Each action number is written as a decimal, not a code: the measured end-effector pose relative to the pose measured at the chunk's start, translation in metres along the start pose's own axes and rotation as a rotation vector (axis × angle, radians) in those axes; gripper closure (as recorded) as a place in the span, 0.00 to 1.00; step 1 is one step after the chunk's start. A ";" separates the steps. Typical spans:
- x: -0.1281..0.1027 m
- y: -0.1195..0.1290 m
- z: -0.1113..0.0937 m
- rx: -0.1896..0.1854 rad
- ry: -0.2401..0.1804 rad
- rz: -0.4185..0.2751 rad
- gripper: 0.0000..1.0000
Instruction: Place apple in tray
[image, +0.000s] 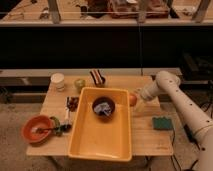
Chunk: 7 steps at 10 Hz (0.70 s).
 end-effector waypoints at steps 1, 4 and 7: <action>-0.001 -0.001 0.006 -0.004 0.001 -0.003 0.20; -0.004 -0.001 0.013 -0.001 -0.019 -0.016 0.40; -0.013 0.005 0.021 -0.013 0.002 -0.057 0.72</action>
